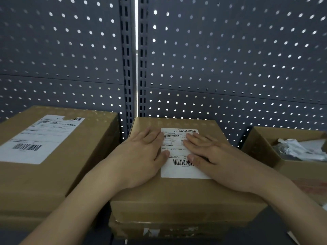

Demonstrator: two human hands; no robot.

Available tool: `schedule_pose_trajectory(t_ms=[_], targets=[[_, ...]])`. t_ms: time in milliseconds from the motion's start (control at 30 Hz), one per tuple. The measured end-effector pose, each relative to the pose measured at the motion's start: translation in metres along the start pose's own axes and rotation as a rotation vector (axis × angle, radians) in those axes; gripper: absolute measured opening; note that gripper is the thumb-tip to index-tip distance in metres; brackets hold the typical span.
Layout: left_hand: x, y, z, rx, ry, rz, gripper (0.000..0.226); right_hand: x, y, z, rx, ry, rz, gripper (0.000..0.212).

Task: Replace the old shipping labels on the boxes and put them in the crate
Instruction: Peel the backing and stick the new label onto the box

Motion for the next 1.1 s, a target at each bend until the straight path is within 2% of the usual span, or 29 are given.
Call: schedule_pose_trajectory(t_ms=[200, 300, 467, 600, 767, 867, 933, 1000, 1100], targets=[[-0.002, 0.004, 0.004, 0.008, 0.006, 0.033, 0.062, -0.003, -0.001, -0.005, -0.044, -0.006, 0.091, 0.055], [-0.006, 0.007, 0.009, -0.006, -0.009, 0.112, 0.058, -0.008, 0.001, -0.007, -0.087, 0.079, 0.177, 0.057], [-0.008, 0.002, 0.007, 0.009, -0.075, 0.026, 0.057, -0.004, -0.004, -0.008, -0.044, 0.135, 0.026, 0.051], [-0.007, 0.004, 0.005, -0.061, -0.061, 0.027, 0.057, -0.006, -0.002, -0.010, 0.027, 0.117, 0.111, 0.046], [-0.014, 0.009, 0.000, -0.168, 0.004, 0.108, 0.054, -0.016, 0.005, 0.004, 0.228, -0.017, 0.300, 0.043], [-0.020, 0.012, -0.006, -0.230, 0.170, 0.193, 0.058, -0.021, 0.012, 0.015, 0.286, -0.139, 0.385, 0.048], [-0.023, 0.012, -0.008, -0.329, 0.280, 0.228, 0.063, -0.024, 0.009, 0.024, 0.318, -0.261, 0.385, 0.046], [-0.024, 0.007, -0.008, -0.446, 0.346, 0.236, 0.060, -0.025, 0.002, 0.033, 0.384, -0.344, 0.356, 0.025], [-0.024, 0.000, -0.006, -0.630, 0.422, 0.258, 0.066, -0.025, -0.006, 0.038, 0.561, -0.423, 0.278, 0.021]])
Point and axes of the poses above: each hand's wrist, its own x-axis towards the middle knuckle, its own y-axis out of the back of the hand, z = x × y, the point moved 1 cm from there along x, towards the middle knuckle, and after that the axes turned 6 degrees about -y, right-handed, at the moved point
